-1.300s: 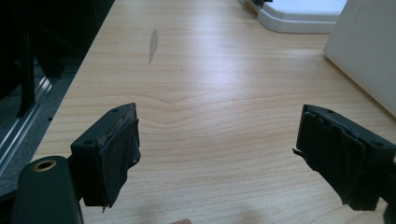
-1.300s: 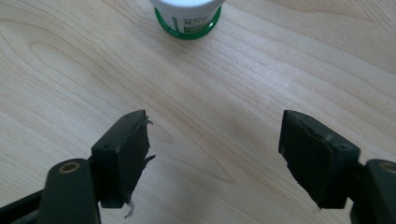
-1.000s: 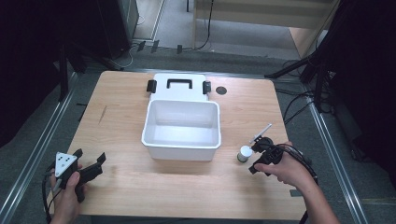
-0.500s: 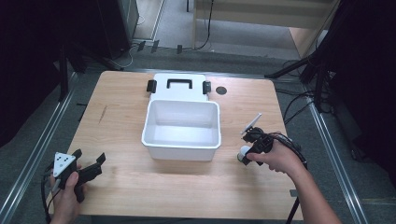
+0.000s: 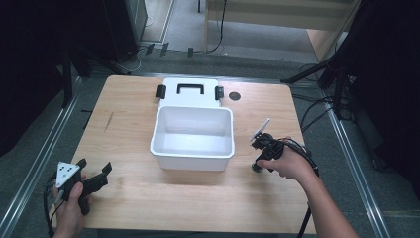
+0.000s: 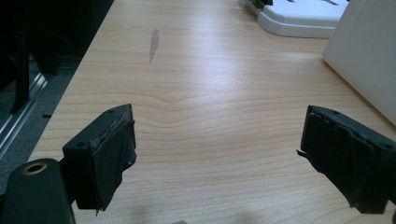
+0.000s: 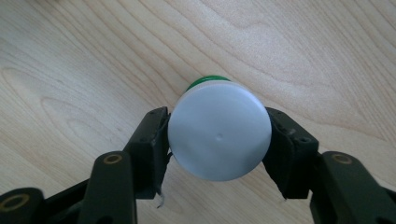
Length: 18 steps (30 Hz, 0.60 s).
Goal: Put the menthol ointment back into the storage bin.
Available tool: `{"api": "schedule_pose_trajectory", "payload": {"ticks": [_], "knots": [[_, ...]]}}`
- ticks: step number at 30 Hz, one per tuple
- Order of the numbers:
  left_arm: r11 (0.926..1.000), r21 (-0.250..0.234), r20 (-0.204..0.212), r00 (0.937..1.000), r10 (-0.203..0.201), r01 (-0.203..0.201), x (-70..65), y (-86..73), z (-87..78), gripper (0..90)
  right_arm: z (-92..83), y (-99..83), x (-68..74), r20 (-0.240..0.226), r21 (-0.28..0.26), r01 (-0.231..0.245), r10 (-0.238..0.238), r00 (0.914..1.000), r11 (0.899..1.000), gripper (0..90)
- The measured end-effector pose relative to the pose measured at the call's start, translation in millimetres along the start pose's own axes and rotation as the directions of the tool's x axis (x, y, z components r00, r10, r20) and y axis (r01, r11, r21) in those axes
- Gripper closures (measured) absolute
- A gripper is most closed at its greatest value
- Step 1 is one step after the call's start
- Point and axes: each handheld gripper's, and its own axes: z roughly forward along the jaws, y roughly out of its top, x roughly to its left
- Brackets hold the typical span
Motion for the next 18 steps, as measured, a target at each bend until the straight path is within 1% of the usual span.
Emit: {"api": "schedule_pose_trajectory", "payload": {"ticks": [4,5,7,14,15,18], "knots": [[1.0000,0.003,0.000,1.0000,0.000,0.000,-0.1,0.1,0.3,11.1,1.3,1.6,-0.4,-0.003,0.003,-0.001,0.001,1.0000,1.000,49.8],[1.0000,0.003,0.000,1.0000,0.001,-0.001,-0.1,0.1,0.2,11.1,1.5,1.9,-0.7,-0.002,0.002,0.005,-0.005,1.0000,1.000,50.5],[1.0000,0.001,-0.001,1.0000,0.000,0.000,-0.1,0.0,0.4,11.1,1.3,2.3,0.1,0.007,0.003,0.015,-0.015,0.9999,1.000,50.9],[1.0000,0.001,-0.001,1.0000,0.000,0.000,-0.2,0.1,0.4,11.1,-0.7,2.2,1.4,0.001,0.009,0.039,-0.039,0.9992,0.999,51.3],[1.0000,0.001,-0.001,1.0000,0.002,-0.002,-0.3,0.1,0.5,11.1,-2.2,2.1,1.6,0.002,0.010,0.039,-0.039,0.9992,0.999,51.3],[1.0000,0.002,-0.001,1.0000,0.003,-0.003,-0.3,0.1,0.4,11.1,-7.1,2.5,1.3,0.009,0.011,0.063,-0.063,0.9980,0.998,51.3]]}}
